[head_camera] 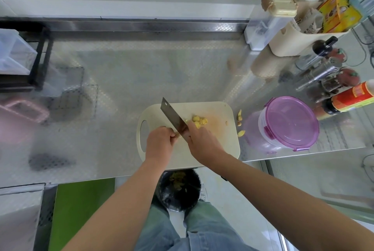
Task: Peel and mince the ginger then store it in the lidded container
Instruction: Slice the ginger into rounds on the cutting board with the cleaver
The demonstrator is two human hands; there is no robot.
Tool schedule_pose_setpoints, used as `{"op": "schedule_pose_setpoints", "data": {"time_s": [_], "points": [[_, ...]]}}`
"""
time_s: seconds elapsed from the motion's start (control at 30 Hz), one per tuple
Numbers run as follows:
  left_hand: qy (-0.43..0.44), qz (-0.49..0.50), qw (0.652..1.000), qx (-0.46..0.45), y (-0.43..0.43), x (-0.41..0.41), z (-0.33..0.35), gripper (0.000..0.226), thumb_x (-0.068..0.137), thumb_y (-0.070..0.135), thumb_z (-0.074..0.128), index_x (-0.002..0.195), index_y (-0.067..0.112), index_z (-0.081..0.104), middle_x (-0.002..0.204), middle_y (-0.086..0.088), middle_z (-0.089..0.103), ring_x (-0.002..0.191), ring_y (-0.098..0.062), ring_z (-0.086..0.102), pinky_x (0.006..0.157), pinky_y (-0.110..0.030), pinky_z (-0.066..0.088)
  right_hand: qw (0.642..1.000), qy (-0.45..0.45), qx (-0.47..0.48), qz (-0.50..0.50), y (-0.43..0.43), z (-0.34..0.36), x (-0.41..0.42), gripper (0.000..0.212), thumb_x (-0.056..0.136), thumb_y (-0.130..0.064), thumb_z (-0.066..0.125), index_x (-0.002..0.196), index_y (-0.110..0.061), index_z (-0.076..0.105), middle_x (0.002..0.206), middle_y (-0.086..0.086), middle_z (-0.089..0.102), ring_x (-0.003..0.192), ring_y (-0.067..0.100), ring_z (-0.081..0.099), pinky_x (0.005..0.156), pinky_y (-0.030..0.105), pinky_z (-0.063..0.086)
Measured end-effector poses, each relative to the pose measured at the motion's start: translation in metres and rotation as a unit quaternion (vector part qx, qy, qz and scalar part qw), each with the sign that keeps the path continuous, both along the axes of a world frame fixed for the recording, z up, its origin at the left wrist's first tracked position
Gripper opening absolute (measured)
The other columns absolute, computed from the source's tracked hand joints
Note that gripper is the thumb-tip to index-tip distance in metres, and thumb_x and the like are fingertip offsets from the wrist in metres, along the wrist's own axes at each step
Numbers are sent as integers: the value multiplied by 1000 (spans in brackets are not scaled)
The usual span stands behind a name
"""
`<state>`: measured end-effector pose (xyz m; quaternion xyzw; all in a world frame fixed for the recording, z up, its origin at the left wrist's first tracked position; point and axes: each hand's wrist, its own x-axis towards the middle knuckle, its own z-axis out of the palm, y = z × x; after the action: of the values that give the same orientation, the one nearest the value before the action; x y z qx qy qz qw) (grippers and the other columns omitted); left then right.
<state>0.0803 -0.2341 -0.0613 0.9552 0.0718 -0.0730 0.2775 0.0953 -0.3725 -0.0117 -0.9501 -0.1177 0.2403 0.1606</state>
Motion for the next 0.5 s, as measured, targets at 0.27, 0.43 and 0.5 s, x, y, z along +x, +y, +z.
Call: {"op": "schedule_pose_setpoints", "data": {"time_s": [0.27, 0.43, 0.5], "points": [[21, -5, 1000, 7, -1, 0, 2, 14, 89, 18, 63, 83, 10, 73, 83, -9, 66, 79, -27, 61, 68, -34, 45, 999, 18, -25, 9, 5, 6, 1, 23, 94, -3, 38, 115, -12, 37, 79, 5, 44, 75, 28, 45, 63, 35, 34], [25, -11, 1000, 10, -3, 0, 3, 18, 90, 14, 58, 80, 7, 72, 81, -10, 64, 76, -30, 59, 65, -38, 46, 999, 18, -35, 18, 16, 4, 12, 23, 90, 2, 37, 108, -12, 37, 69, -2, 33, 71, 27, 44, 58, 35, 34], [29, -9, 999, 14, -3, 0, 4, 18, 91, 14, 57, 81, 8, 72, 82, -10, 64, 76, -29, 59, 65, -37, 47, 999, 15, -32, 17, 18, 1, 14, 25, 90, 2, 37, 111, -10, 38, 69, -2, 34, 70, 27, 45, 58, 35, 35]]}}
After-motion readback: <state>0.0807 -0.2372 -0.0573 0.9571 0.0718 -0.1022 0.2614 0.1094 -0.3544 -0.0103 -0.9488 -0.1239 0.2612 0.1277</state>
